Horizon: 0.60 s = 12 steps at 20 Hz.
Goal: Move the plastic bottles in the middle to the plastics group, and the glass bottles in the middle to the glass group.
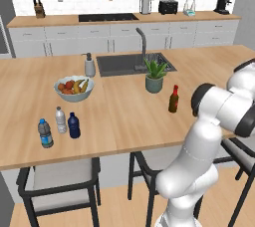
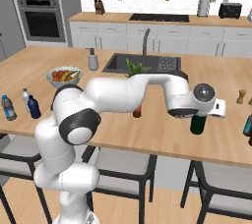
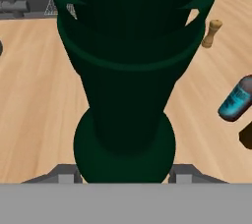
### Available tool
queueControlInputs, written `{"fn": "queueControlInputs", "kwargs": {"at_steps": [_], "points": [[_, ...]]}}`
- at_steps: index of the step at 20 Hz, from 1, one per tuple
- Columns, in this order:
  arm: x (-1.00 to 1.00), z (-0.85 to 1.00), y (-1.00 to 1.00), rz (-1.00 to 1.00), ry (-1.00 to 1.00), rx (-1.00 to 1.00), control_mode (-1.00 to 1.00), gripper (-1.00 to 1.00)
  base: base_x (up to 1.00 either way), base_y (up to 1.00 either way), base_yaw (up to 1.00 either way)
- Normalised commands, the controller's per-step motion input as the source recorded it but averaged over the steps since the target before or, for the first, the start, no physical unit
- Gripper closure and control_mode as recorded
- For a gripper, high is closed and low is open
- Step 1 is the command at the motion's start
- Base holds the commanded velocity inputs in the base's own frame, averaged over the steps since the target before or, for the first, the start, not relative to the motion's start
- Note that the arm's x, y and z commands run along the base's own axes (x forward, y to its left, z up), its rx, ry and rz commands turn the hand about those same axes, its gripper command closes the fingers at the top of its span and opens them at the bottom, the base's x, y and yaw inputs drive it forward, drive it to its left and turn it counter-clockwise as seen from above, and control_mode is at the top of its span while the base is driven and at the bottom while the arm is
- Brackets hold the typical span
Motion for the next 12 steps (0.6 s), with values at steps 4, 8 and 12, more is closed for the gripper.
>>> {"fn": "queueControlInputs", "kwargs": {"at_steps": [4, 8, 12], "points": [[0.0, 0.0, 0.0, 0.0, 0.0, -0.03, -1.0, 1.0, 0.0, 0.0, 0.0], [0.0, 0.0, -0.01, -0.06, 0.0, -0.09, -1.0, 1.0, 0.0, 0.0, 0.0], [0.0, 0.0, -0.22, -0.13, -0.01, -0.01, -1.0, 1.0, 0.0, 0.0, 0.0]]}}
